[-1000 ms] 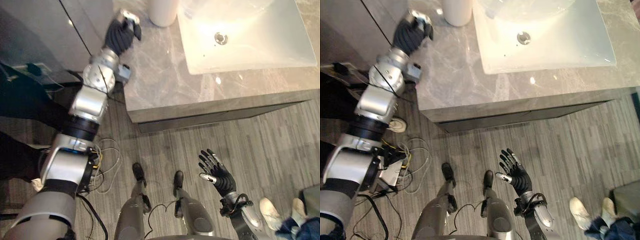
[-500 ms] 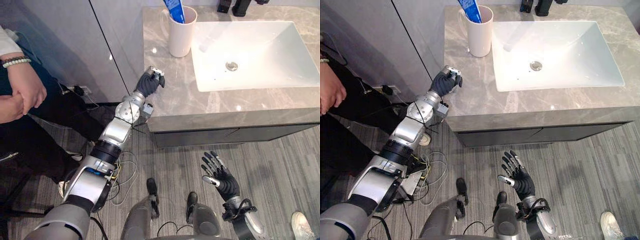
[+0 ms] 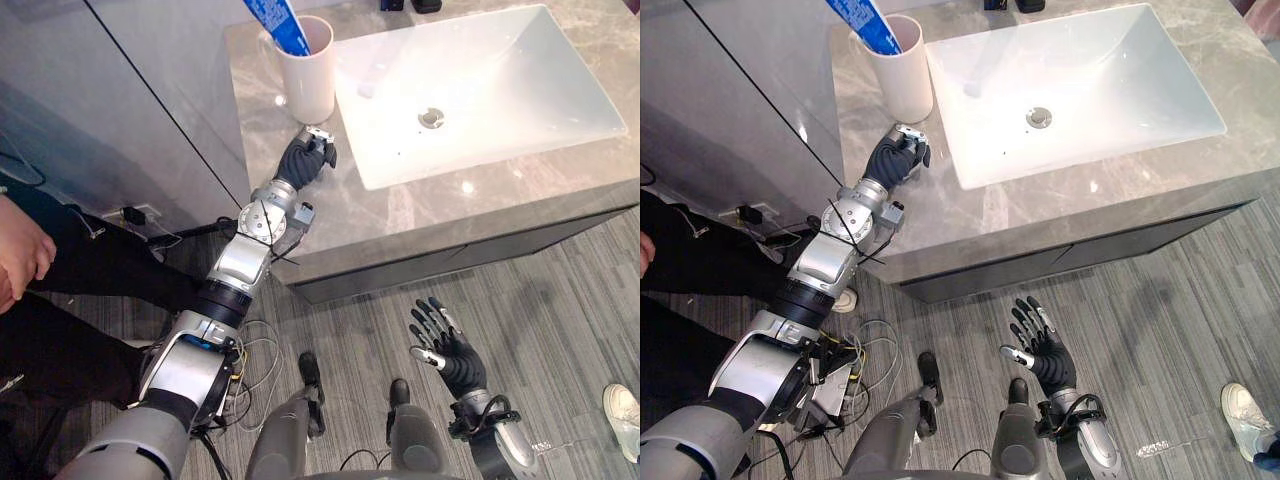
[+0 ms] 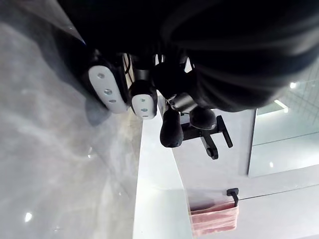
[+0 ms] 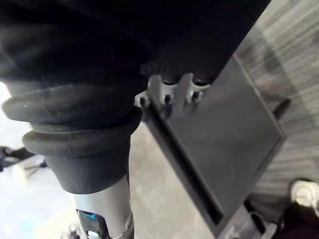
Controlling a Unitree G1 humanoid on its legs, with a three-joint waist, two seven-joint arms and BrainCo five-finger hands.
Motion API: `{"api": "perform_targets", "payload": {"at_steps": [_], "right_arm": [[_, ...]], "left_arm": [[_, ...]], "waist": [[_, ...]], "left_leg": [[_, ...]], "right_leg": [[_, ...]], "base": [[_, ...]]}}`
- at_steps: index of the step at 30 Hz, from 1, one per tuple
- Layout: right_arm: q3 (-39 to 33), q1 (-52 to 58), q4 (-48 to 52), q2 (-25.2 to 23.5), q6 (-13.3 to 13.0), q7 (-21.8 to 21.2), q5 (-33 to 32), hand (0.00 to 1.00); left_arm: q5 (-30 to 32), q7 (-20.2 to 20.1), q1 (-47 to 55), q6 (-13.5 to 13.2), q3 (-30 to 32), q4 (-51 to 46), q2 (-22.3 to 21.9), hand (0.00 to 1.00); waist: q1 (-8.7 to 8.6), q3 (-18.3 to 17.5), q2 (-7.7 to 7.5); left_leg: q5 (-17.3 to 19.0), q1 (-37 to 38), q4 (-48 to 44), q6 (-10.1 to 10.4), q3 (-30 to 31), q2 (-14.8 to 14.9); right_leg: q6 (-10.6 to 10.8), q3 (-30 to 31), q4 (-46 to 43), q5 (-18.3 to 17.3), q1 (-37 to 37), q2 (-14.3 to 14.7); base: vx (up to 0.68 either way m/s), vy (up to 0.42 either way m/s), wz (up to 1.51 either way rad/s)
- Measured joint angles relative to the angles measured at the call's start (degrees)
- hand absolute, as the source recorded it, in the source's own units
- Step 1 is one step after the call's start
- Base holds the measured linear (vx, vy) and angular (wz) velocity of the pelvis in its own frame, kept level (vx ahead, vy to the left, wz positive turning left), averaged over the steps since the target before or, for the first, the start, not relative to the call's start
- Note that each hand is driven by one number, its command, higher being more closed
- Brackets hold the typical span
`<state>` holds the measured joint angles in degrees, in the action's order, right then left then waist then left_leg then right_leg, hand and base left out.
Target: Organize washtable
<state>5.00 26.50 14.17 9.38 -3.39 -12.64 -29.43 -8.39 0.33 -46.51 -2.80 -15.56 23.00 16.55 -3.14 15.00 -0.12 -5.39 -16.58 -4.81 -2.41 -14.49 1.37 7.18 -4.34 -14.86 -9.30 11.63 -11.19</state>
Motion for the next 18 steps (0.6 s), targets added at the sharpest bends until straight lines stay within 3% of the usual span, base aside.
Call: {"api": "perform_targets", "payload": {"at_steps": [2, 3, 5, 10, 13, 18], "right_arm": [[0.0, 0.0, -0.1, 0.0, 0.0, 0.0, 0.7, 0.0], [0.4, 0.2, -2.2, 0.0, 0.0, 0.0, 0.8, 0.0], [0.6, 0.2, -2.2, 0.0, -0.1, 0.0, 0.8, 0.0], [1.1, 0.2, -2.2, 0.0, -0.1, 0.0, 1.1, 0.0], [1.7, 0.2, -2.3, 0.0, -0.2, -0.1, 3.0, 0.0], [1.6, 0.2, -2.8, -0.1, -0.3, -0.1, 3.0, 0.0]], "left_arm": [[0.0, 0.0, 0.0, 0.1, 0.0, 0.0, 0.1, 1.0], [0.0, 0.1, -3.4, 0.3, -0.3, 2.7, 2.5, 1.0], [0.0, 0.2, -4.6, 0.4, -0.5, 3.6, 2.7, 1.0], [0.0, 0.2, -5.4, 0.4, -0.5, 4.2, 3.6, 1.0], [0.0, 0.2, -8.5, 0.4, -0.5, 5.7, 7.3, 1.0], [0.0, 0.4, -10.7, 0.2, -0.3, 5.9, 8.3, 1.0]], "waist": [[-0.13, 0.0, -0.13], [-1.03, -0.6, -1.18], [-1.19, -0.6, -1.18], [-0.81, -0.5, -1.69], [-0.77, -0.4, -2.77], [-1.07, -0.3, -4.27]], "left_leg": [[-0.1, 0.6, 0.7, 0.1, 0.0, 0.2], [-1.4, 0.7, 3.5, 1.0, 0.1, 0.7], [-2.2, 0.8, 4.8, 0.8, 0.0, 0.5], [-2.3, 0.8, 5.3, 0.8, -0.4, 0.5], [-3.7, 0.7, 8.4, 0.9, -1.3, 0.7], [-4.0, -0.1, 8.8, 0.7, -1.7, 0.6]], "right_leg": [[-0.4, -0.2, 0.8, 0.3, -0.6, 0.3], [-0.6, -0.1, 4.0, 2.0, -0.5, 1.3], [-0.4, -0.1, 4.7, 2.6, -0.4, 1.3], [-0.4, 0.3, 5.1, 2.7, 0.5, 1.3], [-0.5, 1.4, 6.3, 4.0, 2.0, 2.0], [-0.3, 1.5, 8.2, 5.0, 2.1, 2.0]], "base": [[0.1, -0.043, -0.1], [0.06, -0.029, -0.17], [0.02, -0.005, -0.07], [-0.01, 0.013, -0.05], [0.01, -0.002, -0.19], [0.06, 0.011, -0.04]]}}
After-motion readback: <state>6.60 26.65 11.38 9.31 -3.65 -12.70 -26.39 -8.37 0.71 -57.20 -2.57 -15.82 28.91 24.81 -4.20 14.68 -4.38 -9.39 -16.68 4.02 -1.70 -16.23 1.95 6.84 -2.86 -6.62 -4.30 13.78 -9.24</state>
